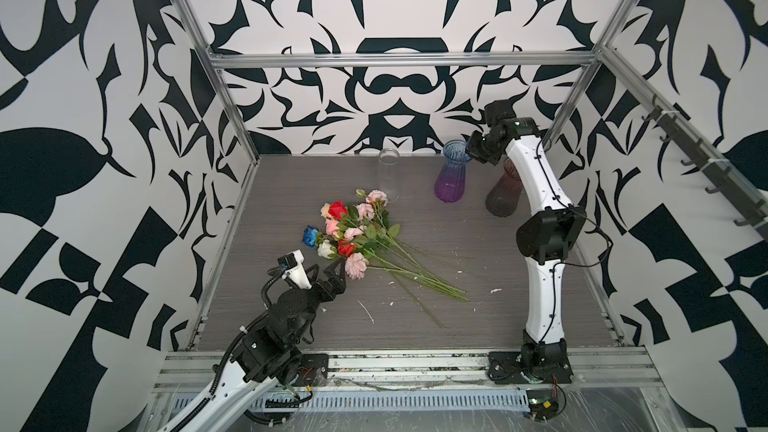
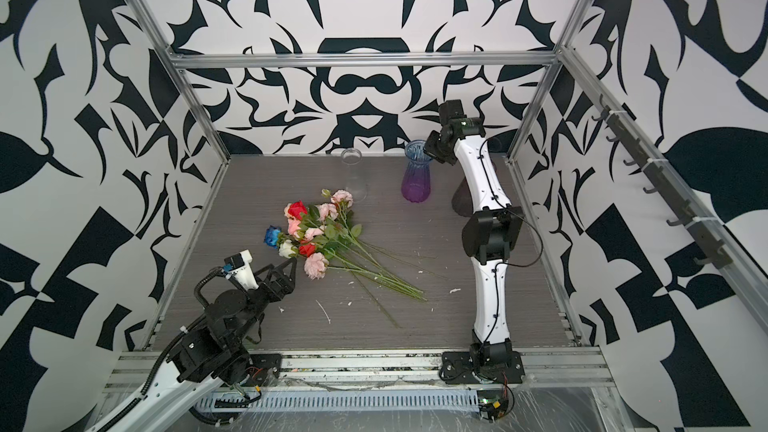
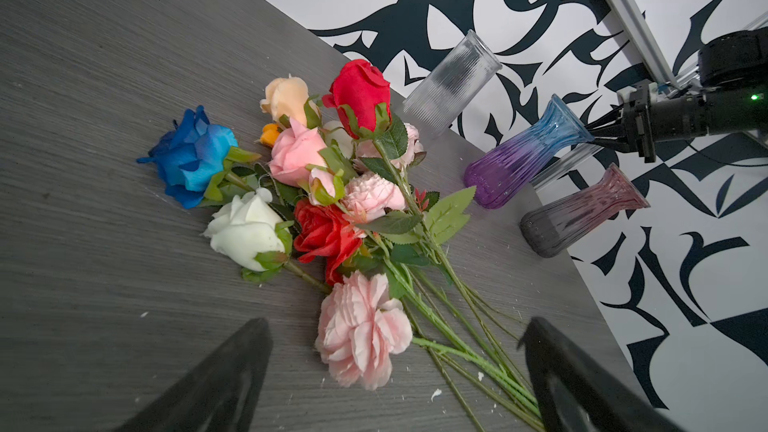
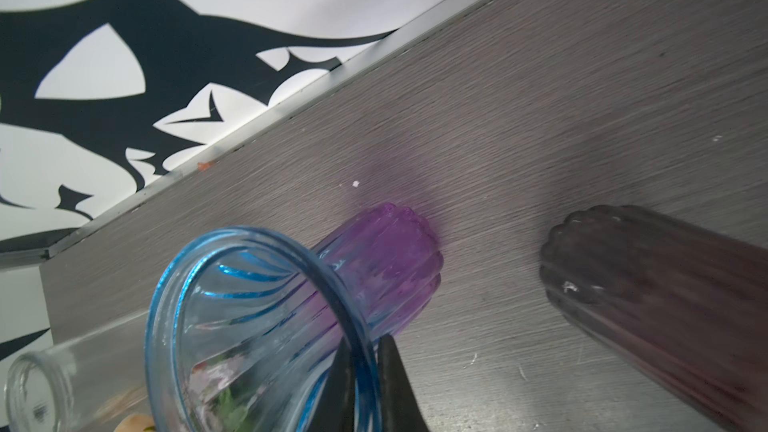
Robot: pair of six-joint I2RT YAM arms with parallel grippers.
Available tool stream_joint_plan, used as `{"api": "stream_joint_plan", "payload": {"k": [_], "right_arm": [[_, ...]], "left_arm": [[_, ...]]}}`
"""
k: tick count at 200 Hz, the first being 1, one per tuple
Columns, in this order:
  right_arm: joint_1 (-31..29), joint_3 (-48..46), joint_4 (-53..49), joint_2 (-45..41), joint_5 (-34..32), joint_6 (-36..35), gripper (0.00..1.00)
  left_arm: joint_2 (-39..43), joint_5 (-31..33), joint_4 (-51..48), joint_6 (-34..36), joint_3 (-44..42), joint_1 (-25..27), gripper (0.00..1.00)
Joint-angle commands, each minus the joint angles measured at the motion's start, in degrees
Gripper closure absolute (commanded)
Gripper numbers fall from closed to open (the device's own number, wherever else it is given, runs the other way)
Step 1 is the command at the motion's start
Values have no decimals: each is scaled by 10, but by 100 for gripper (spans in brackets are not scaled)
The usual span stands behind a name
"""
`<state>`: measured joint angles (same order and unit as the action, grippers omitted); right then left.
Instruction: Arrange the flowers into the vase
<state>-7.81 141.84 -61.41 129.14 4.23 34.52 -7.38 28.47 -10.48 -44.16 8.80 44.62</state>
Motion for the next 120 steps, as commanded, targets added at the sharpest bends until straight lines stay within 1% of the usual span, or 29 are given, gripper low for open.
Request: {"api": "stream_joint_plan", "payload": {"k": [1,30,54,62,67,80,88,97,120], "right_arm": [[3,19,28,-28,-7,1,95],[7,41,18,-8,-4,-1,95],[8,42,22,-8,-6,-1,95],[9,44,23,-8,-4,-1,93],[9,46,24,-7,-1,-2,87],[10,52,24,-7,7,-6,62],[10,56,23,-7,9,-9,52],[10,58,23,-10,11,-12,47],[12,66,23,-20,14,-14,46]], "left_arm": [[-6,1,10,-5,-2,-1,1],[-7,-1,10,-5,-2,-1,1],[-1,0,8,-5,-3,-1,1],[-1,0,7,-6,-4,-1,1],[1,0,7,-6,-4,-1,1],[1,1,7,-6,-4,-1,1],[1,1,7,-6,-4,-1,1],[0,0,7,-6,-4,-1,1],[-1,0,7,-7,-4,-1,1]]}}
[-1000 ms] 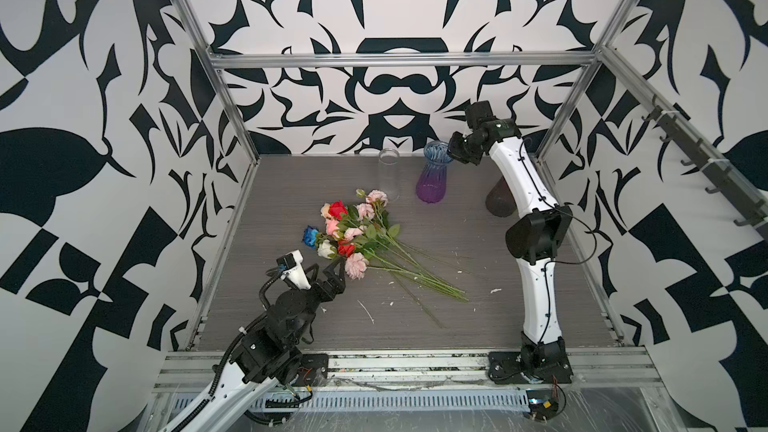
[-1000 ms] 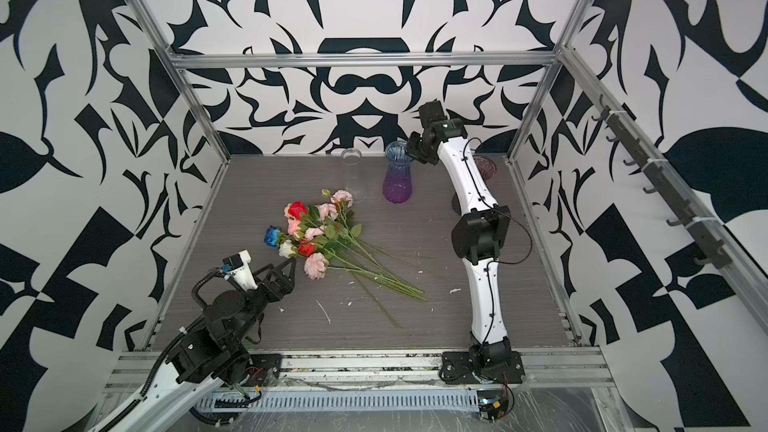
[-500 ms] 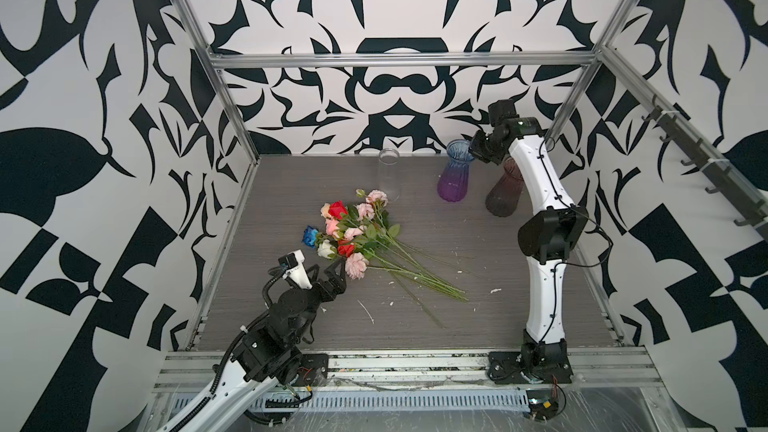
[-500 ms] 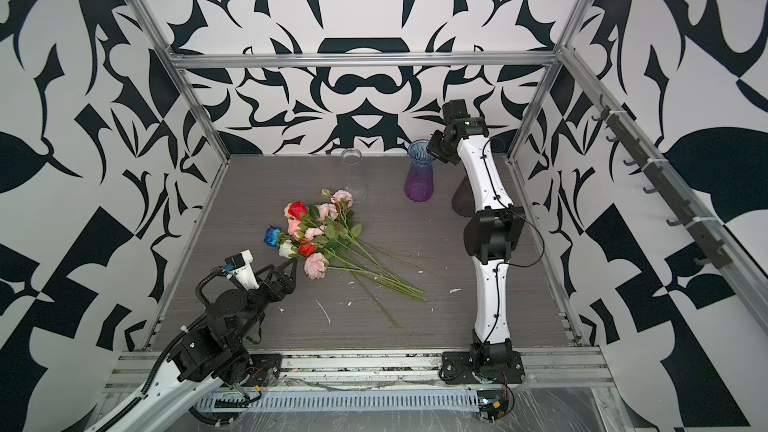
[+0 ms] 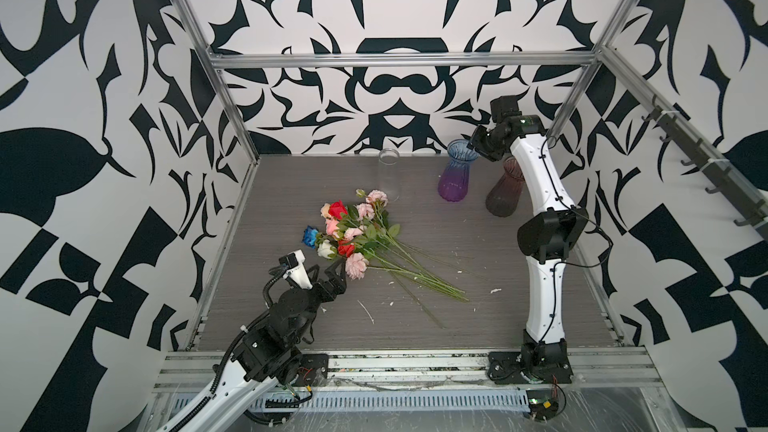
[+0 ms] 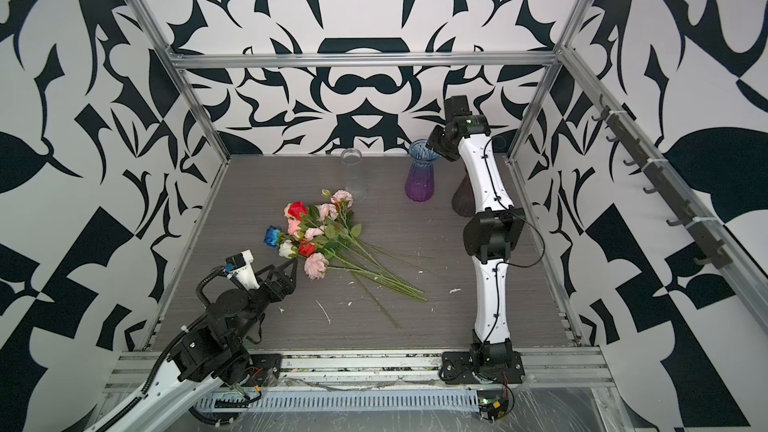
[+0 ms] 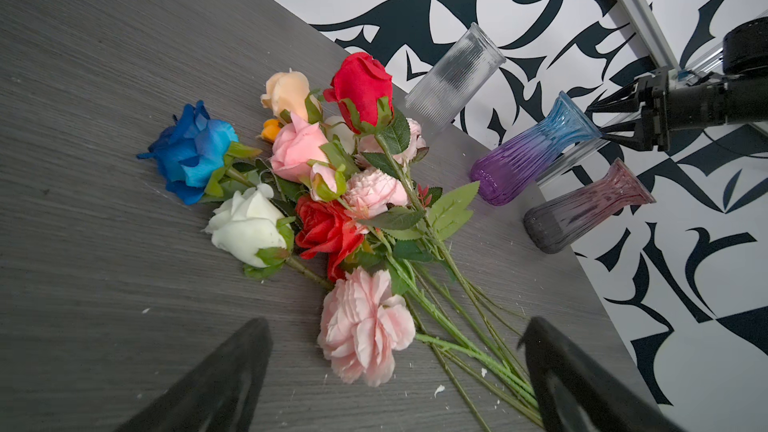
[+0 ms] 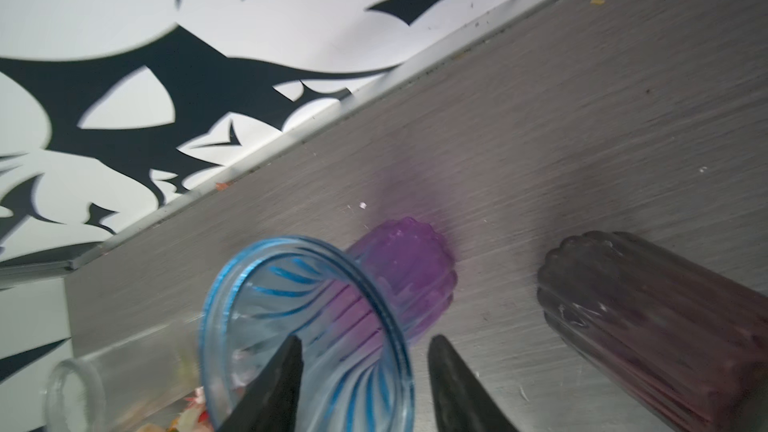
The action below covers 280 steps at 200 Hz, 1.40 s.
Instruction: Arrange the flowers into the vase
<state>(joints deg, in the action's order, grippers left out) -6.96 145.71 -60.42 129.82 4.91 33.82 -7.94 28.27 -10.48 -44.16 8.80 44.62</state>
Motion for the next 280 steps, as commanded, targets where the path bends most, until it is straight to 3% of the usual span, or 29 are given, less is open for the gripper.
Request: {"api": "stream_joint_plan", "payload": {"k": [1,25,47,57,95,131,165,188,280], "right_arm": [[4,28,14,-27,8,-6,46],[19,72,-7,-35,9,5,46],[52,80,-61,-70,-50,27,46],[74,49,-66,-102,-59,43,46],[149,-219,17,-273,-42,98,43],[176,-304,30,-336,-47,91,43],[213,-401,119,-345,82,115,58],[216,-403,142,-325,122,118,60],[216,-373,98,-271,118,111,59]], "left_arm": [[5,2,7,-7,-4,-1,1],[6,2,6,-7,-4,-2,1],[9,3,4,-7,-4,-2,1],[12,4,1,-8,-4,-1,1],[29,6,-6,-9,-9,-2,1],[39,5,-13,-8,-9,-2,1],[48,4,-19,-7,-9,-2,1],[57,6,-25,-7,-9,-2,0],[69,8,-34,-10,-11,-2,1]]}}
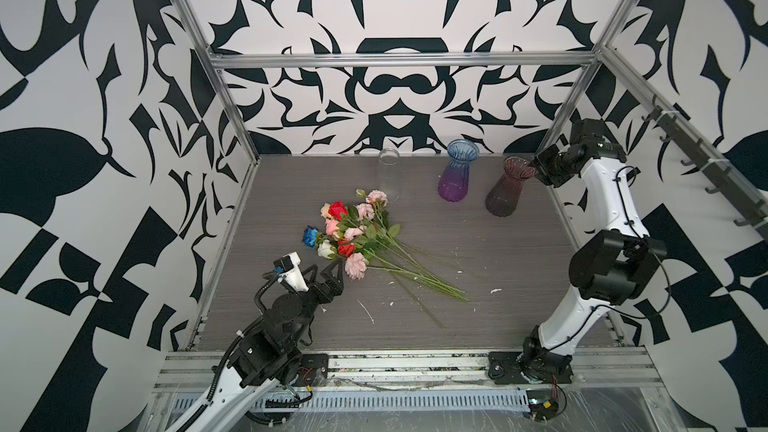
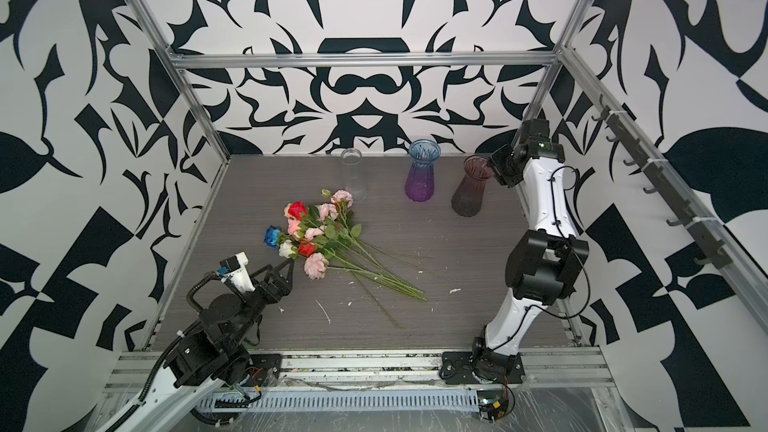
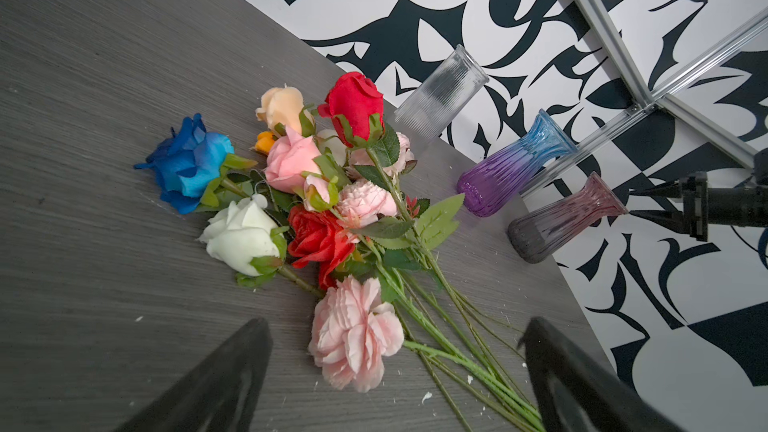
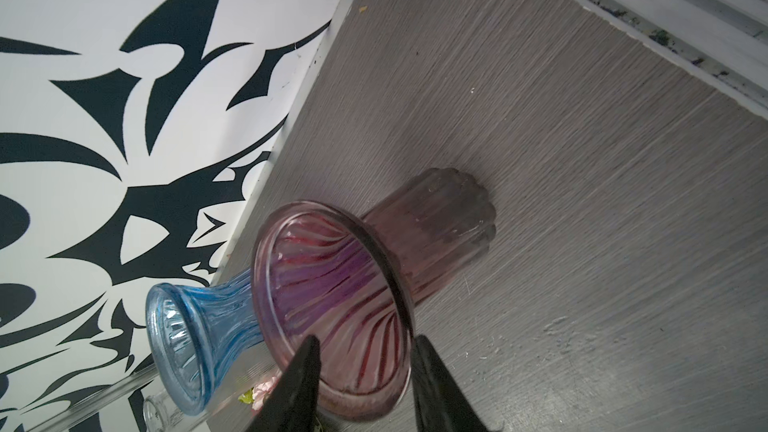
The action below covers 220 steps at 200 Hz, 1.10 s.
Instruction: Arrange the flowers into the vase
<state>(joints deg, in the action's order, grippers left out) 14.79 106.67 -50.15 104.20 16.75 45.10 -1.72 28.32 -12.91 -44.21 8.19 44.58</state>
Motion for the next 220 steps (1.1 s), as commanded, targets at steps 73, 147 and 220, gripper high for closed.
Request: {"api": "stream_joint_plan", "payload": {"k": [73,147,220], "right_arm": [[-2,-24,13,-16,7,1,60],[-2,-41,20,0,18,4,71],[-2,32,13,51,-15,-5,97]], "left_arm": [[6,11,-10,-12,-5,-2,1],[3,12,-11,-13,-5,-2,1],[2,14,-12,-16,-5,-1,1]]}}
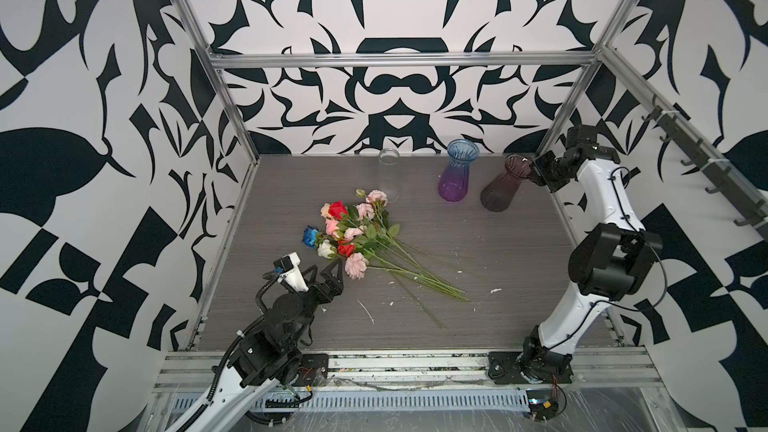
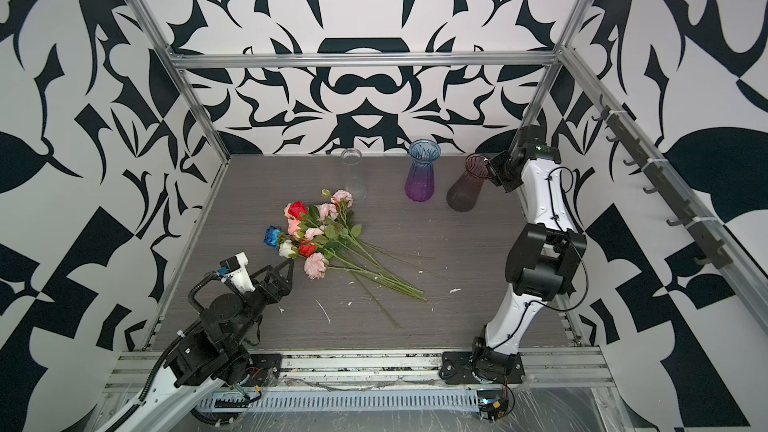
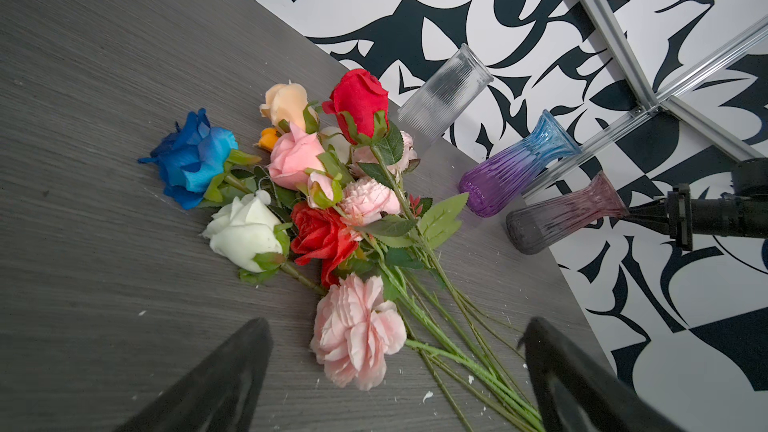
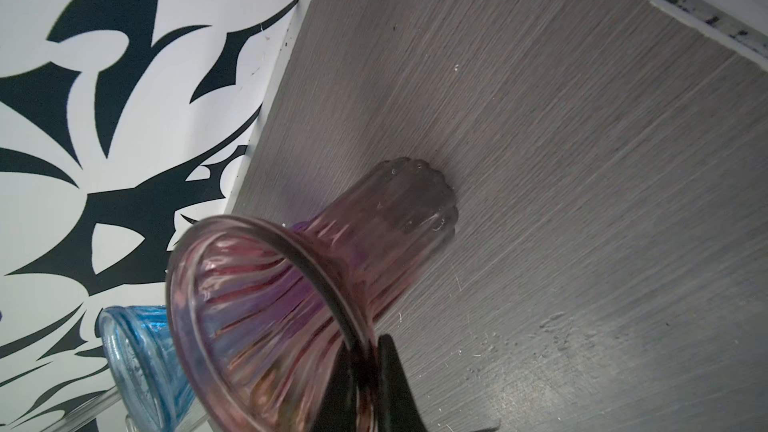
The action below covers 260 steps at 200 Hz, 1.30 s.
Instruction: Arrange the flowers into the vase
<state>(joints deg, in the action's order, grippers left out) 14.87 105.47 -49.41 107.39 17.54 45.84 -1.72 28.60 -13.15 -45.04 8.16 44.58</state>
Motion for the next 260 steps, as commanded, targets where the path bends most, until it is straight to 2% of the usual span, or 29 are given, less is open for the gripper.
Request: {"api": "stream_joint_plan", "payload": {"k": [1,51,111,146,164,177,185,197,210,240,260], "right_arm": [[-3,46,6,21,-24,-13,97],[-3,134,-12,83,-38,-6,100],[-3,308,-116,151,-93,-41,99],[-3,332,-133,164,-100,-47,96],[-3,315,-118,158,-95,-47,89],[-3,311,-112,158,-85,-49,69],[-3,310,-110,158,-81,-52,53],[-3,311,-108,156,-75,-58,42],[-3,312,-104,150,-73,-64,38],[-3,320,-114,126,-62,-69,38],[-28,286,-102,67,-58,-68,39]], "left_arm": [[2,10,-10,-8,-4,-2,1],[-10,12,-3,-8,-3,-1,1],[-31,14,14,-11,-4,-2,1],[-36,14,16,-11,-3,-2,1],[-37,14,16,-11,-3,-2,1],[-37,14,16,-11,-3,-2,1],[-36,14,16,-11,-3,-2,1],[-36,15,15,-12,-3,-2,1],[-36,15,14,-13,-3,-2,1],[-34,17,13,-14,-3,-2,1],[-34,16,13,-14,-3,-2,1]]}}
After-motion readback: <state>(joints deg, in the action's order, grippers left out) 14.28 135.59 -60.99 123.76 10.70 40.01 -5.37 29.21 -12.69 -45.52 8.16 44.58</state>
